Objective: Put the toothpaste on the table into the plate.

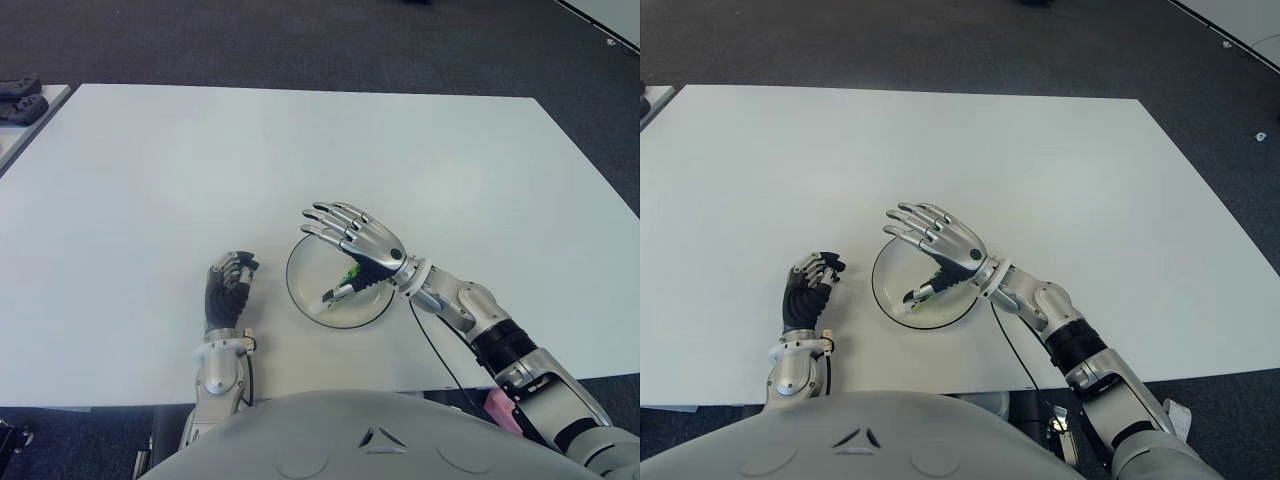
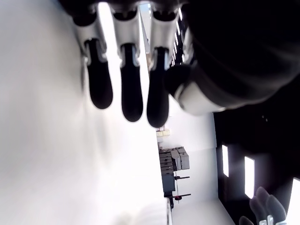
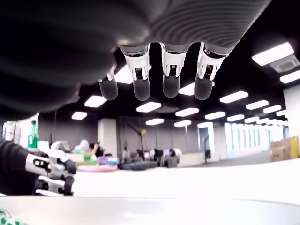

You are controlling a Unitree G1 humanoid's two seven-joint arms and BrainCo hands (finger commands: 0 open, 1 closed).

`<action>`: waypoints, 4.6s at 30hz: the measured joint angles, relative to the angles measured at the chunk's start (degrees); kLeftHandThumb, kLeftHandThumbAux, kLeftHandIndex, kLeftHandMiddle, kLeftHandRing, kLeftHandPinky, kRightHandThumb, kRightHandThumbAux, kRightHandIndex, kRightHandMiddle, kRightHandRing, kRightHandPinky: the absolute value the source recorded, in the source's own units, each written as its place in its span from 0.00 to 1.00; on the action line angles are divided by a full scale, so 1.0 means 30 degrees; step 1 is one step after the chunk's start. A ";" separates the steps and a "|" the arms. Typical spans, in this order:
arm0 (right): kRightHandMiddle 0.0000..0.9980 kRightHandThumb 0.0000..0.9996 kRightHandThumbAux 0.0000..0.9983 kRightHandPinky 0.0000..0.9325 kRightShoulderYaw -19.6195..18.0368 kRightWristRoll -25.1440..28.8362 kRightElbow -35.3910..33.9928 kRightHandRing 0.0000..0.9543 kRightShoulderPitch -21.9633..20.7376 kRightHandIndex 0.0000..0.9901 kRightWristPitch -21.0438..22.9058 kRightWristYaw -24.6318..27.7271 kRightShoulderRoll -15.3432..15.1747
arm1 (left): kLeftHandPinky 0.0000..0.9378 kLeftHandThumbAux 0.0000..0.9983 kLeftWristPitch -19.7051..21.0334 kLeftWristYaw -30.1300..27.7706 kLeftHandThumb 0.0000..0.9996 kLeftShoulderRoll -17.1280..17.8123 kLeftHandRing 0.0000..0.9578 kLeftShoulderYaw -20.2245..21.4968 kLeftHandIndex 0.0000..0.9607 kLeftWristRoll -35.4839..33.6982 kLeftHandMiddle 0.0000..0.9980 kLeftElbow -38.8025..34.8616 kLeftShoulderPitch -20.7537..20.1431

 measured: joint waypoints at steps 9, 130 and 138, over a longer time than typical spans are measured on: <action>0.00 0.00 0.33 0.00 -0.0270 -0.0223 -0.1279 0.00 0.0640 0.00 0.1882 0.0522 -0.0312 | 0.47 0.72 0.0108 -0.0003 0.71 0.0117 0.47 0.0069 0.44 -0.0128 0.48 0.0118 -0.0271; 0.42 0.71 0.73 0.44 -1.0659 1.9734 -0.4158 0.44 0.8610 0.42 1.1406 0.9106 0.6739 | 0.51 0.73 -0.0134 -0.0529 0.71 0.0611 0.50 0.1325 0.44 -0.0811 0.49 0.1599 -0.2030; 0.41 0.71 0.74 0.44 -1.0544 1.9545 -0.4362 0.43 0.8718 0.42 1.1598 0.9546 0.6307 | 0.50 0.72 -0.0164 -0.0530 0.71 0.0564 0.50 0.1214 0.44 -0.0810 0.49 0.1484 -0.1873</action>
